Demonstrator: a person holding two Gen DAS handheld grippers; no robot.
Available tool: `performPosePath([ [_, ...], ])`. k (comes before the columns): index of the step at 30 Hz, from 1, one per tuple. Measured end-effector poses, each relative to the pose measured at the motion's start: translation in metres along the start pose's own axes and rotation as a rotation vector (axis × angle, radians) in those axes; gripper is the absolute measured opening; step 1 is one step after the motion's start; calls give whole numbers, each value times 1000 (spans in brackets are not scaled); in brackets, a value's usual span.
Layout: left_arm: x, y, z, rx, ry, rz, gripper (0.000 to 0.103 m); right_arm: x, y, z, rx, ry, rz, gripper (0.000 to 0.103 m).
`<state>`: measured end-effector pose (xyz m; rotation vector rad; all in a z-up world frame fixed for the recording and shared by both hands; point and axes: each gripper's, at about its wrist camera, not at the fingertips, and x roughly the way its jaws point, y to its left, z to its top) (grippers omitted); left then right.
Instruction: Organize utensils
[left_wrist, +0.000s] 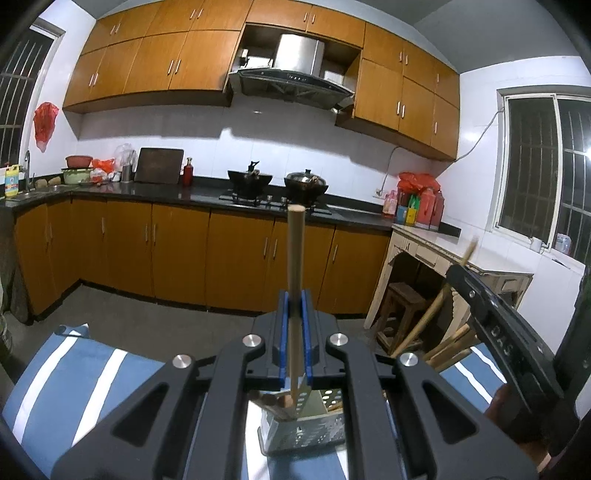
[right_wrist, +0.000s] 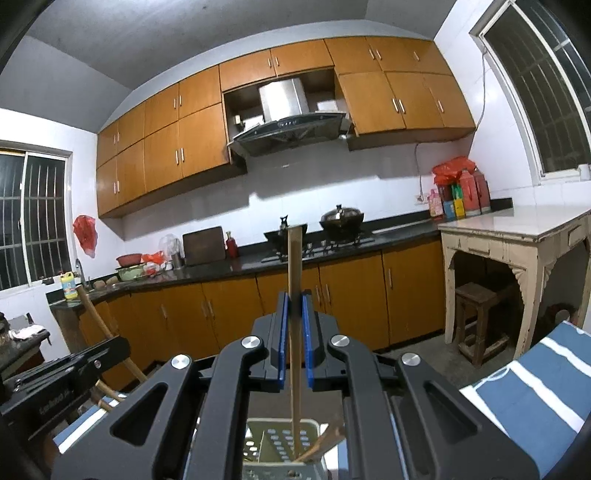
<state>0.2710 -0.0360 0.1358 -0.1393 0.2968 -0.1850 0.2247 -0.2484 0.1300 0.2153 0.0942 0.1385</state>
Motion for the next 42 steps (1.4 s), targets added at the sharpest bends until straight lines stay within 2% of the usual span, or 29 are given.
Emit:
performPosePath([
  [1,-1,0,0,2,3,5,10,-3,-1,0,0,2,-1,26],
  [3,-3,1,-1,3,5,10,13,-8,-2,1,-1,-3,-5,35],
  [5,-8,1,0,7,1,17,17,-14,-3,4,-5,-4,-3,35],
  [11,-26,1,4,11,-17,34,22,-38,-6,14,0,-24,-1,35],
  [23,-71,6,-3,23,-36,61,26,-91,-8,19,-14,-54,-1,50],
  [30,-102,11,-20,29,-24,72,33,-118,-9,8,-12,-38,0,66],
  [36,-118,13,-38,46,11,88,40,-131,-12,-10,0,23,7,76],
  [39,-125,13,-50,54,31,94,47,-137,-14,-18,6,48,4,85],
  [42,-136,16,-64,57,45,92,60,-146,-14,-29,-4,74,8,95],
])
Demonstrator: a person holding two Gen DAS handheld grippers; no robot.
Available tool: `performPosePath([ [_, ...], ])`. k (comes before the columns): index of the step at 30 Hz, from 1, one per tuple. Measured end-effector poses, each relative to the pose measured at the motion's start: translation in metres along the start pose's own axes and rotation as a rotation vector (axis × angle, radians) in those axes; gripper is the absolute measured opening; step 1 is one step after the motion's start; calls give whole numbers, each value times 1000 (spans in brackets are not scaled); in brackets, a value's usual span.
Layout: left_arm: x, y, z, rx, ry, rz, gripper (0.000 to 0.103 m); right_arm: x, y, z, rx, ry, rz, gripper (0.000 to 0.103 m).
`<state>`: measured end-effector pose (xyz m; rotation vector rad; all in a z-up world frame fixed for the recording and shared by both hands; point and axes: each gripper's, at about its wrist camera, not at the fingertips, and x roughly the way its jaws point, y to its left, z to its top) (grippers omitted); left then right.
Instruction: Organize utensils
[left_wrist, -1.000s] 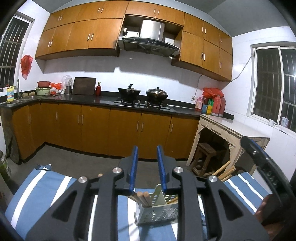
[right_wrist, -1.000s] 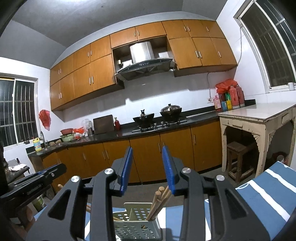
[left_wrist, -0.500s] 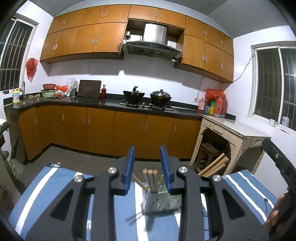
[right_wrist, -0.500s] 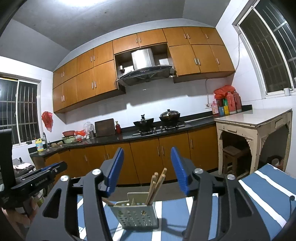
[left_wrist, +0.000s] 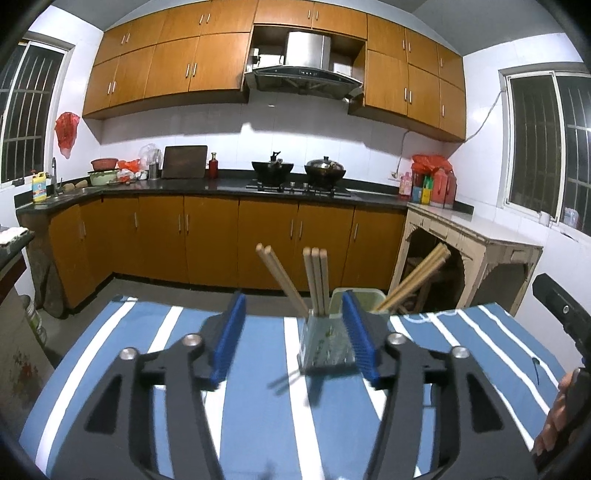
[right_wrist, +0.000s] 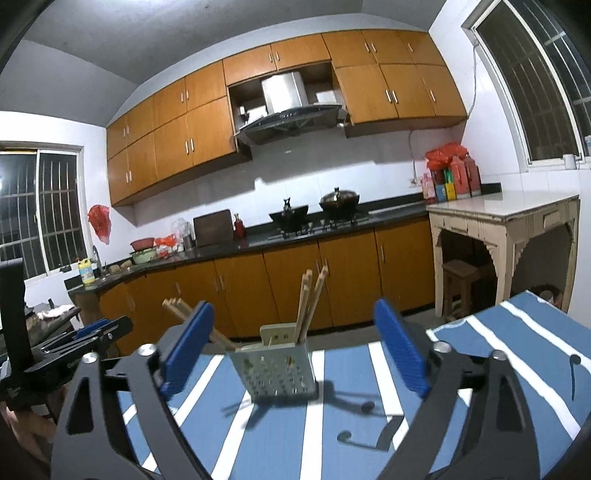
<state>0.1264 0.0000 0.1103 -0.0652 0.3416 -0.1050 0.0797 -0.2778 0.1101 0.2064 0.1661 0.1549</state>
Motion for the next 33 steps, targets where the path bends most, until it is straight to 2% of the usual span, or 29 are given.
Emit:
performPosePath([
  [3,-11,4,-16,16,-1,12,76,-9,4,-11,-34,6,-11,101],
  [5,-18,7,-25,17,-3,21,89,-13,8,-20,-69,15,-19,101],
  [8,-28,12,-38,10,-6,34,97,-17,14,-33,-99,31,-29,101],
  [16,-43,14,-74,46,3,91,99,-25,19,-62,-150,94,-72,101],
  [25,-56,19,-123,62,44,153,99,-32,9,-105,-93,206,-110,101],
  [33,-69,24,-151,26,71,174,99,-45,13,-125,-121,210,-139,101],
])
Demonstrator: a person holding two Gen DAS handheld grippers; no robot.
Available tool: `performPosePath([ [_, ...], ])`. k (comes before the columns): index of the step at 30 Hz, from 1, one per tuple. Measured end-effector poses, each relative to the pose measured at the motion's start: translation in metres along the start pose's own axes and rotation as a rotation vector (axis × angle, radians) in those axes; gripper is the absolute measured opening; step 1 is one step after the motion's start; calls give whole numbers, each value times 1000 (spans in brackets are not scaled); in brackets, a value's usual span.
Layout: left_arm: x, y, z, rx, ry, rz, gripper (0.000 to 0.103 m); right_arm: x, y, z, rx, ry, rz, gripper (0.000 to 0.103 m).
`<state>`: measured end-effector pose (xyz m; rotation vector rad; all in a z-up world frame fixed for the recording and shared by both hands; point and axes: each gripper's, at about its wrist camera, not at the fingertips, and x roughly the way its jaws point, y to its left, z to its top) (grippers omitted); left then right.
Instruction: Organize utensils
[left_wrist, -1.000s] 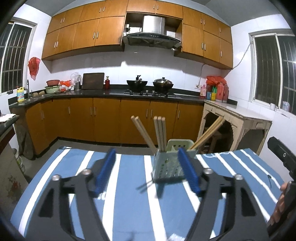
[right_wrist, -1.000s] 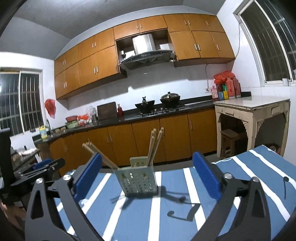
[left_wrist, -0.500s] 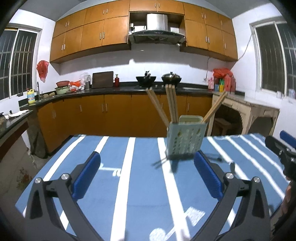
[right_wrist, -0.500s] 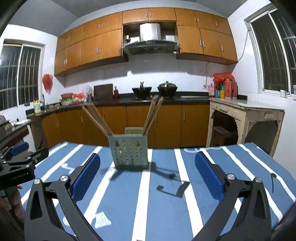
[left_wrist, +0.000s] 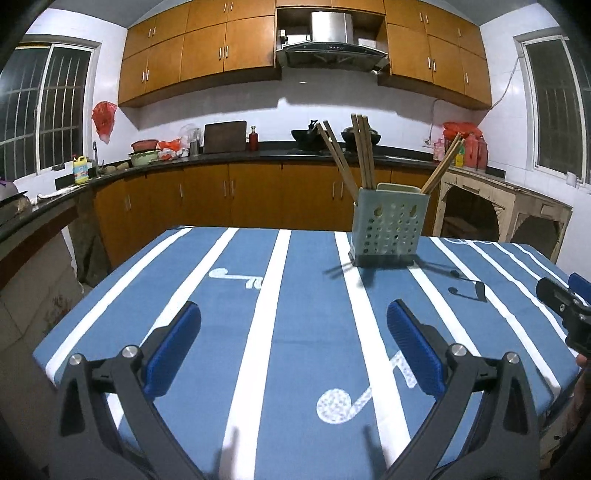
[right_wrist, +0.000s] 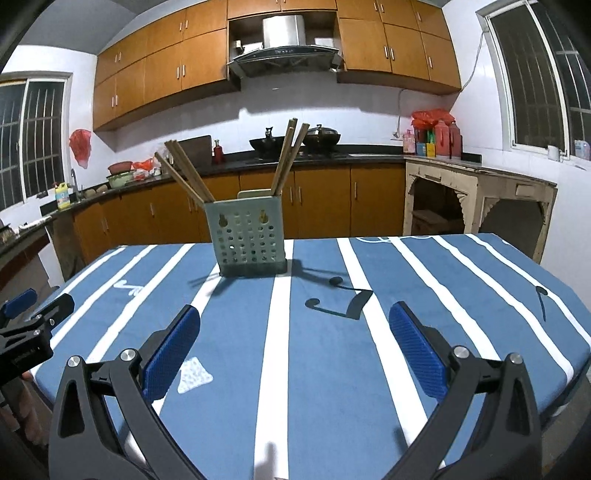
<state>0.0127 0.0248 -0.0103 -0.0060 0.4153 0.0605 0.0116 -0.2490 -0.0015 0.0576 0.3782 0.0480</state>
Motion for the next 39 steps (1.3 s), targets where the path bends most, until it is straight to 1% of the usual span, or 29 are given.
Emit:
performPosePath([
  [5,-8,-6,-5,19,-36,6,99,-4,4,-8,-27,-14,-14,101],
  [9,-12,-8,-7,26,-49,8,99,-7,2,-11,-21,-22,-24,101],
  [17,-14,-10,-14,22,-53,12,99,-11,-8,-14,8,-31,-53,101],
  [25,-20,-12,-15,26,-73,10,99,-14,-4,-14,-10,-48,-43,101],
  [39,-22,-13,-15,24,-71,10,99,-14,-5,-17,-6,-46,-49,101],
])
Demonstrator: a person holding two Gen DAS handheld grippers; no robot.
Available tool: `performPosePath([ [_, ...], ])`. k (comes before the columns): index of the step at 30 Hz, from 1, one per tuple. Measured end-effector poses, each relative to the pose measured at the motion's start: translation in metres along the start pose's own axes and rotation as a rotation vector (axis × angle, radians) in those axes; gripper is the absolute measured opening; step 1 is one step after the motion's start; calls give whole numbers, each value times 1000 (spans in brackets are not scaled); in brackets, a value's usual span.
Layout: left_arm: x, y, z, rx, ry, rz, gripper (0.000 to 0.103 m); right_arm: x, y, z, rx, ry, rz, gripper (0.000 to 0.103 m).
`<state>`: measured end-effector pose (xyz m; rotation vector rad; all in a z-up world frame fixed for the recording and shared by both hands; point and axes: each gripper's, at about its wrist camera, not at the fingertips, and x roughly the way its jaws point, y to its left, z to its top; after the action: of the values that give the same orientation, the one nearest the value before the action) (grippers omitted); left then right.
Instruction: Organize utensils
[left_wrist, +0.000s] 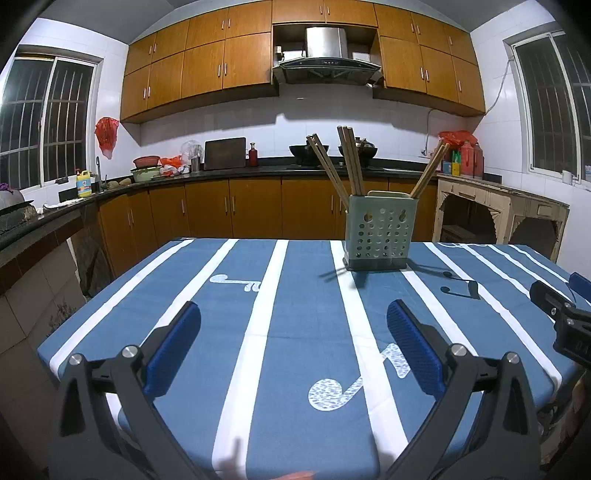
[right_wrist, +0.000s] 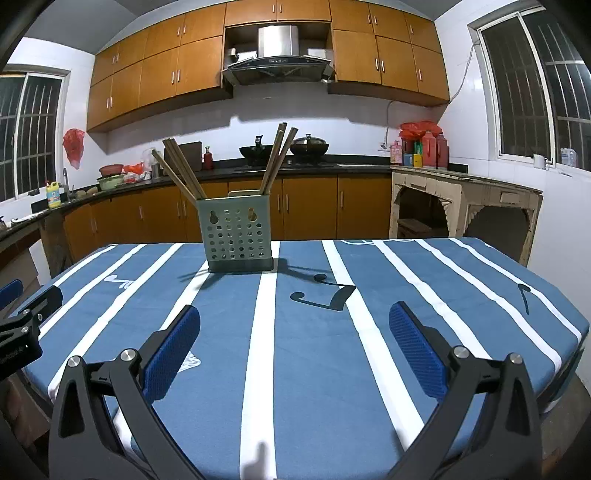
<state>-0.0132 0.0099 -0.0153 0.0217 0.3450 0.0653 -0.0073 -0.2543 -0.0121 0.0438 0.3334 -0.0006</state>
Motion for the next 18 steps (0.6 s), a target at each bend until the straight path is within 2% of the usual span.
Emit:
performPosePath([
  [18,0,-2,-1,0,4,-3,99,-2,1,-1,-7,-2,3,101],
])
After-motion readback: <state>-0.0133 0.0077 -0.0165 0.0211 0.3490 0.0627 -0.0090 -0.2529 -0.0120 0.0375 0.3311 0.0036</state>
